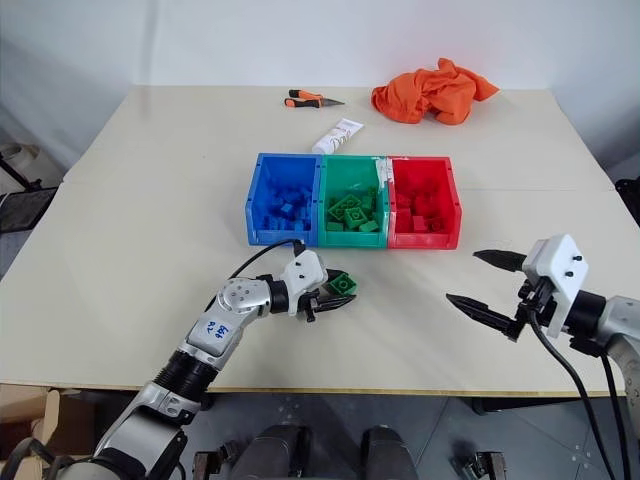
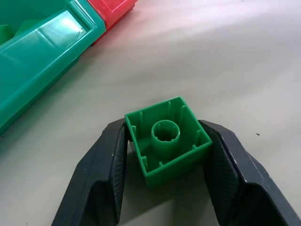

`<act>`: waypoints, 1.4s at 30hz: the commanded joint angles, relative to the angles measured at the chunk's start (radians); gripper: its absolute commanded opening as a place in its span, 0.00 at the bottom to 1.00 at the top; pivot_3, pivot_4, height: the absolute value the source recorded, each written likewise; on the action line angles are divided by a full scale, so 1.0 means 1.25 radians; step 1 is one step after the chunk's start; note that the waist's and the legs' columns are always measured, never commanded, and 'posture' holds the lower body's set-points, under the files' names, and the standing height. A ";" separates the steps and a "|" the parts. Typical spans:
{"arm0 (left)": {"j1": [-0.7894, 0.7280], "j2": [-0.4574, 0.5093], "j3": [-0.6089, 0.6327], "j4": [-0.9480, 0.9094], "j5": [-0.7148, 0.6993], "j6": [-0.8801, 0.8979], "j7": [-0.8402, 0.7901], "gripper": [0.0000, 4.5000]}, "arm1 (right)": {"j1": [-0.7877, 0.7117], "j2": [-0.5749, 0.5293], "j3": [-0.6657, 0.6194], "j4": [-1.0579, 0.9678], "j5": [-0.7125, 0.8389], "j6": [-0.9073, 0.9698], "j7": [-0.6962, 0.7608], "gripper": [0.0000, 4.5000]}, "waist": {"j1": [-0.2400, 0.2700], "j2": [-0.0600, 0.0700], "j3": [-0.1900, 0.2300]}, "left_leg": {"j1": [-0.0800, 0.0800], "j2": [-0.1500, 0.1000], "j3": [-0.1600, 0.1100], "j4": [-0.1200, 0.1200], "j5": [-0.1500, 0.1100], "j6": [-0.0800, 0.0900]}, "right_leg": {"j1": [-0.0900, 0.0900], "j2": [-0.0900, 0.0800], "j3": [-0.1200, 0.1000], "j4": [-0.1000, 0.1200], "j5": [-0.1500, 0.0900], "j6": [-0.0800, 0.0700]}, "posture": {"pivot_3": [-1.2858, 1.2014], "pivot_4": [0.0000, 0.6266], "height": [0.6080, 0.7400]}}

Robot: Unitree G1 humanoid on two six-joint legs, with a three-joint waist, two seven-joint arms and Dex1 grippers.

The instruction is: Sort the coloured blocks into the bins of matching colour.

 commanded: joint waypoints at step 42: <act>0.085 0.414 0.299 -0.122 -0.324 0.126 -0.426 0.99 | -0.183 -0.108 0.055 0.272 -0.048 -0.113 0.153 1.00 | -0.018 0.001 0.000 | 0.002 0.001 0.002 -0.003 0.000 0.000 | -0.001 0.000 0.003 0.000 0.000 0.000 | 0.52 0.24 1.00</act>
